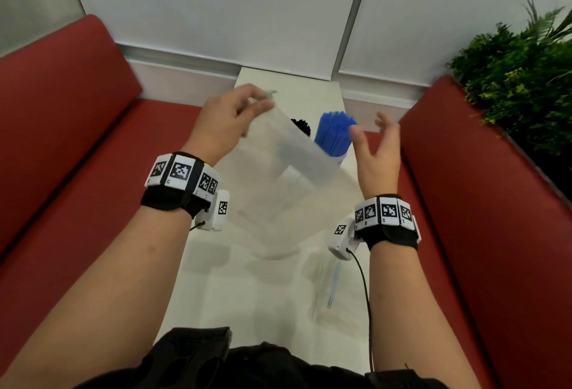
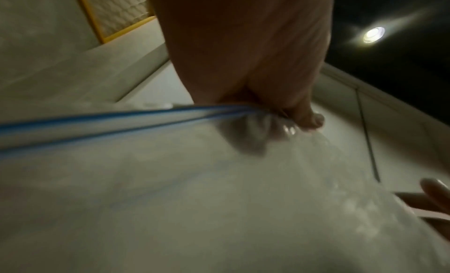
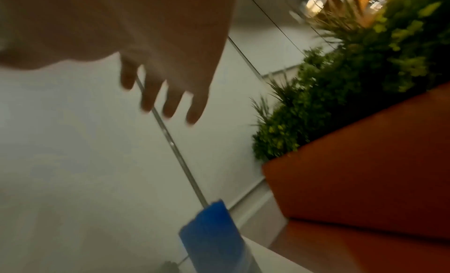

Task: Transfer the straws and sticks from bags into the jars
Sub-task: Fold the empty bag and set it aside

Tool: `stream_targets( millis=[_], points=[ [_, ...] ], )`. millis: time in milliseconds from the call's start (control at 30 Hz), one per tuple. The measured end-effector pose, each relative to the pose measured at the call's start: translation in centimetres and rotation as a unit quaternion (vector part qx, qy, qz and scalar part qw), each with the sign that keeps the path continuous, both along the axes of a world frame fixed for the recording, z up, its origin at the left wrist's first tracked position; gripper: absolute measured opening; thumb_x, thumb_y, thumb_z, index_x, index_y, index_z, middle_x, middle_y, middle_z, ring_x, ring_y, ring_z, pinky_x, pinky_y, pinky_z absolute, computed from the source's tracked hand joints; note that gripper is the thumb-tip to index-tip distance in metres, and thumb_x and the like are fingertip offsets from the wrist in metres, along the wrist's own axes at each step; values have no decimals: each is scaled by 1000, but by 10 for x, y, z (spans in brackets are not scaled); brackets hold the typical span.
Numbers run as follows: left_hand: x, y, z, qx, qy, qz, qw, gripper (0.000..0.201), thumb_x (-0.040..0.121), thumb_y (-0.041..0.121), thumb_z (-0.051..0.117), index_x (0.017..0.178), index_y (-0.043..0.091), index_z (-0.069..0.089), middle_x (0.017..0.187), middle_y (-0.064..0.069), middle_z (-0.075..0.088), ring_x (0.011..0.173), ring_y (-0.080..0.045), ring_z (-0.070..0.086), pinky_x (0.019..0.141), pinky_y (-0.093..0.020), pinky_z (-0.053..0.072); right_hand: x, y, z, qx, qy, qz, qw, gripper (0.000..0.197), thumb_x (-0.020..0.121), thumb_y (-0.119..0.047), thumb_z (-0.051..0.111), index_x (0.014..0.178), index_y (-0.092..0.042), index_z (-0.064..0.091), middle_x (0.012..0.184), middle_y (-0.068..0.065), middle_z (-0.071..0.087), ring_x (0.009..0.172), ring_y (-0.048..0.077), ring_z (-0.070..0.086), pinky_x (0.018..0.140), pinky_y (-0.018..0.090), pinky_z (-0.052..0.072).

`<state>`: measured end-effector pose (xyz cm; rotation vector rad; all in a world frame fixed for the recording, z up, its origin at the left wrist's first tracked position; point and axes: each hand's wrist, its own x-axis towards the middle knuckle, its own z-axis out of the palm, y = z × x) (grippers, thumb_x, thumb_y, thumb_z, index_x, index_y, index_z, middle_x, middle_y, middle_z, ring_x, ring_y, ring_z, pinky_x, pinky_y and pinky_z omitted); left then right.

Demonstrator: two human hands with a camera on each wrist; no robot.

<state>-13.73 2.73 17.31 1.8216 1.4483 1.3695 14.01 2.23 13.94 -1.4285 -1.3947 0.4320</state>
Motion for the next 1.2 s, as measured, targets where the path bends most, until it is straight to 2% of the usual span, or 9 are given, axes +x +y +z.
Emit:
stream_targets(
  millis=[100, 167, 233, 333, 600, 767, 900, 1067, 1200],
  points=[
    [25, -1, 18, -41, 35, -149, 987, 8, 91, 45, 68, 87, 38, 69, 56, 2, 61, 50, -14, 57, 52, -29, 50, -19, 3, 16, -134, -58, 241, 960, 88, 73, -57, 81, 147, -36, 38, 143, -7, 53, 132, 5, 48, 107, 24, 37],
    [38, -1, 28, -53, 38, -195, 979, 11, 90, 45, 70, 88, 33, 70, 61, -4, 65, 51, -20, 62, 50, -27, 50, -36, 3, 15, -203, -37, 333, 920, 55, 79, -39, 83, 127, -22, 65, 117, -6, 73, 108, 6, 67, 98, 27, 50],
    [34, 1, 34, -92, 56, -219, 970, 22, 83, 50, 75, 94, 31, 70, 70, -3, 70, 58, -22, 68, 52, -25, 51, -43, 2, 7, -186, 54, 338, 921, 11, 88, -17, 77, 95, -8, 76, 83, -3, 77, 76, 7, 70, 76, 24, 55],
    [3, 7, 32, -195, 208, -216, 934, 25, 79, 37, 83, 101, 31, 71, 85, 5, 76, 81, -18, 72, 76, -29, 53, -25, 6, -1, -160, 100, 311, 931, 17, 89, -15, 74, 72, -12, 72, 67, -2, 70, 61, 11, 60, 65, 24, 47],
    [-48, 14, 15, -228, 254, -105, 934, 13, 91, 43, 69, 85, 33, 74, 73, 16, 72, 62, 5, 59, 71, -28, 45, 16, 21, -10, -169, 107, 313, 928, 14, 84, -26, 79, 78, -13, 78, 59, 5, 64, 52, 14, 52, 60, 21, 43],
    [-43, 16, -4, -60, -104, -10, 993, 26, 85, 53, 73, 107, 45, 63, 110, 13, 65, 105, -2, 60, 93, -39, 51, 22, 21, -14, -130, 175, 280, 935, 25, 83, -41, 79, 72, -20, 75, 66, 3, 64, 63, 16, 56, 70, 24, 47],
    [-33, 7, -43, -303, -338, -194, 870, 93, 70, 70, 76, 141, 16, 51, 131, -4, 63, 113, -23, 65, 84, -38, 57, 18, 25, -15, -111, 298, 252, 914, 35, 77, -41, 86, 95, -12, 78, 98, 21, 66, 93, 31, 59, 89, 46, 47],
    [-18, 6, -75, -282, -371, -123, 876, 27, 89, 17, 69, 110, 1, 72, 115, -21, 71, 86, -20, 76, 77, -31, 63, 25, 25, -32, -160, 317, 234, 905, 25, 84, -40, 80, 96, -18, 78, 92, 3, 77, 79, 14, 71, 70, 27, 56],
    [-23, 11, -74, -264, -410, -126, 864, 19, 98, 19, 62, 108, 8, 74, 104, -9, 77, 90, -18, 75, 75, -30, 62, 27, 15, -51, -269, 272, 242, 892, 25, 83, -30, 76, 97, -10, 74, 90, 9, 75, 72, 20, 69, 69, 33, 56]
  ],
)
